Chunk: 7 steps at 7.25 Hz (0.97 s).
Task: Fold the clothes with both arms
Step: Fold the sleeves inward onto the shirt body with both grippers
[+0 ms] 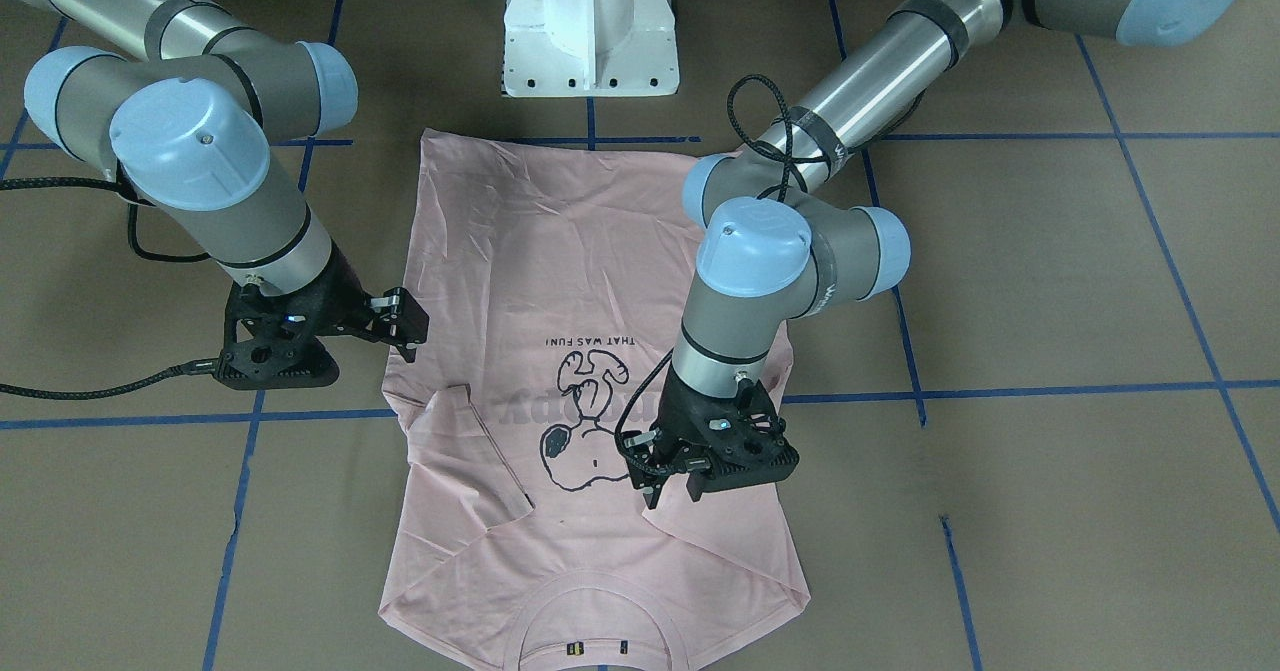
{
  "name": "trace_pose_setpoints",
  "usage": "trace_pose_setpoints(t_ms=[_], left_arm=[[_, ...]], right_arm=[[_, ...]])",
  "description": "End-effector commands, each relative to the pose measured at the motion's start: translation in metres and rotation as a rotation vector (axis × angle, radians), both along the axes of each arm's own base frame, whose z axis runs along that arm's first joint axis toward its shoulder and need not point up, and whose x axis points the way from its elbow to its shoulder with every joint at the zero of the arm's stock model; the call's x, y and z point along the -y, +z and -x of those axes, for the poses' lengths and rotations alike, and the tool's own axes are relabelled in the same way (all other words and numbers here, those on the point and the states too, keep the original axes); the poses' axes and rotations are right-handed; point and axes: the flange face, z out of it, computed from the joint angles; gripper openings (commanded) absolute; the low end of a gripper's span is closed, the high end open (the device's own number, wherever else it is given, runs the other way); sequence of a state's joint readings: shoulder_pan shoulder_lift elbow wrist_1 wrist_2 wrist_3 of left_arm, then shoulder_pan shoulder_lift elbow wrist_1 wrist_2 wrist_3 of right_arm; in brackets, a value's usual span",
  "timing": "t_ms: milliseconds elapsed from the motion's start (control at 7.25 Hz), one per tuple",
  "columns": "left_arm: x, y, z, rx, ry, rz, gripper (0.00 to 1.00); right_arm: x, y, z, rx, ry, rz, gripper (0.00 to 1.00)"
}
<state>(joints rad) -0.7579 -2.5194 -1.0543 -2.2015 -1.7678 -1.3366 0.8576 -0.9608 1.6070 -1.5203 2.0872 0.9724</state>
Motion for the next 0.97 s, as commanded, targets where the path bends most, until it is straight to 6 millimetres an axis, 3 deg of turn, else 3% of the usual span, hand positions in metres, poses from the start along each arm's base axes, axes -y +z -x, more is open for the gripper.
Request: trace_pose_setpoints(t_ms=[0,276,414,552,690,828], left_arm=[[-0.053,0.02,0.046,-0.058,0.069,-0.018,1.0],[-0.113,0.029,0.101,-0.043,0.098,0.003,1.0],[-0.151,0.029,0.136,-0.041,0.127,-0.001,1.0],[-0.199,0.049,0.173,-0.027,0.158,-0.011,1.0],[-0.218,0.069,0.191,-0.01,0.171,-0.009,1.0],[-0.223,0.072,0.184,-0.003,0.186,-0.002,1.0]], right_arm=[[-0.007,-0.007,-0.004,0.015,0.006,-0.003,1.0],[-0.072,0.0,0.001,0.074,0.022,0.042,1.0],[-0.113,0.022,-0.001,0.152,0.07,0.058,1.0],[-0.157,0.038,0.002,0.238,0.143,0.054,1.0],[-0.208,0.048,0.014,0.218,0.158,0.07,1.0],[-0.249,0.049,0.025,0.181,0.15,0.064,1.0]])
